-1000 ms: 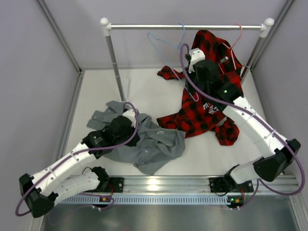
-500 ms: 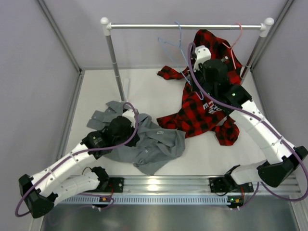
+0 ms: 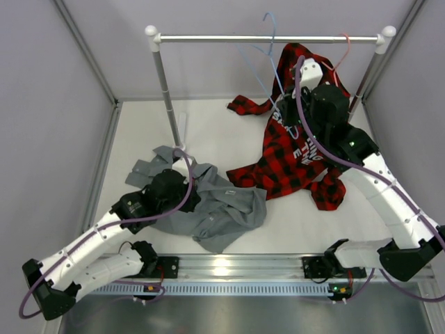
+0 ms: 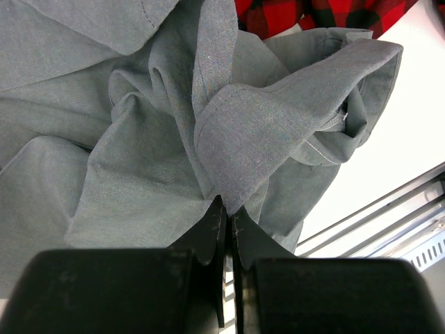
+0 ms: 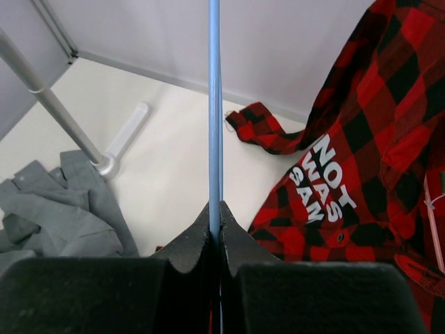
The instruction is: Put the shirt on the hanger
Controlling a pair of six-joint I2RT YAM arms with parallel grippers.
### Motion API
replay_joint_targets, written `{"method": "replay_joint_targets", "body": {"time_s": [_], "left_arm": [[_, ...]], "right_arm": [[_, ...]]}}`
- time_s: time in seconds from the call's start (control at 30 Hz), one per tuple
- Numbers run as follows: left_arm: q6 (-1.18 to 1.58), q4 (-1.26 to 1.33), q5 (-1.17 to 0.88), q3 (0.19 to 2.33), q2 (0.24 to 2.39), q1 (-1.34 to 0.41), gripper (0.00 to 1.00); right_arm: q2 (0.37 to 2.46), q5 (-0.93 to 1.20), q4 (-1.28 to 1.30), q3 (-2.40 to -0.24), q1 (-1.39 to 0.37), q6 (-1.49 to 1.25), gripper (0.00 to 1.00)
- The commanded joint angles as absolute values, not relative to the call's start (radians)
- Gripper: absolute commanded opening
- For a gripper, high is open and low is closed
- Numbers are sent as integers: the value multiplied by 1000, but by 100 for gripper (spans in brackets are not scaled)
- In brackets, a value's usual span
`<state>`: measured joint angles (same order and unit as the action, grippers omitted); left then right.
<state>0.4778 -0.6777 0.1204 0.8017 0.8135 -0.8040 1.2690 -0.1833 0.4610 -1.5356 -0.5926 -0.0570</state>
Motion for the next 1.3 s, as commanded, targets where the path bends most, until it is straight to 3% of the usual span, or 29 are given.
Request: {"method": "replay_joint_targets", "body": {"time_s": [0.0, 0.3, 0.57, 0.67, 0.77, 1.27], "left_arm": [[505, -637, 146, 818, 798, -799, 0], [581, -624, 207, 936, 935, -756, 0], [575, -516, -67, 1006, 1093, -504, 0], [563, -492, -115, 1029, 1167, -460, 0], [558, -480, -153, 1063, 1228, -428, 0], [614, -379, -325, 1014, 1240, -396, 0]], "right_arm": [[1227, -131, 356, -1559, -586, -78, 0], [1068, 29, 500, -1436, -586, -98, 0], [729, 297, 690, -1114, -586, -169, 0], [586, 503, 707, -982, -586, -192, 0], [480, 564, 770, -904, -586, -206, 0], [506, 506, 677, -742, -586, -261, 0]]}}
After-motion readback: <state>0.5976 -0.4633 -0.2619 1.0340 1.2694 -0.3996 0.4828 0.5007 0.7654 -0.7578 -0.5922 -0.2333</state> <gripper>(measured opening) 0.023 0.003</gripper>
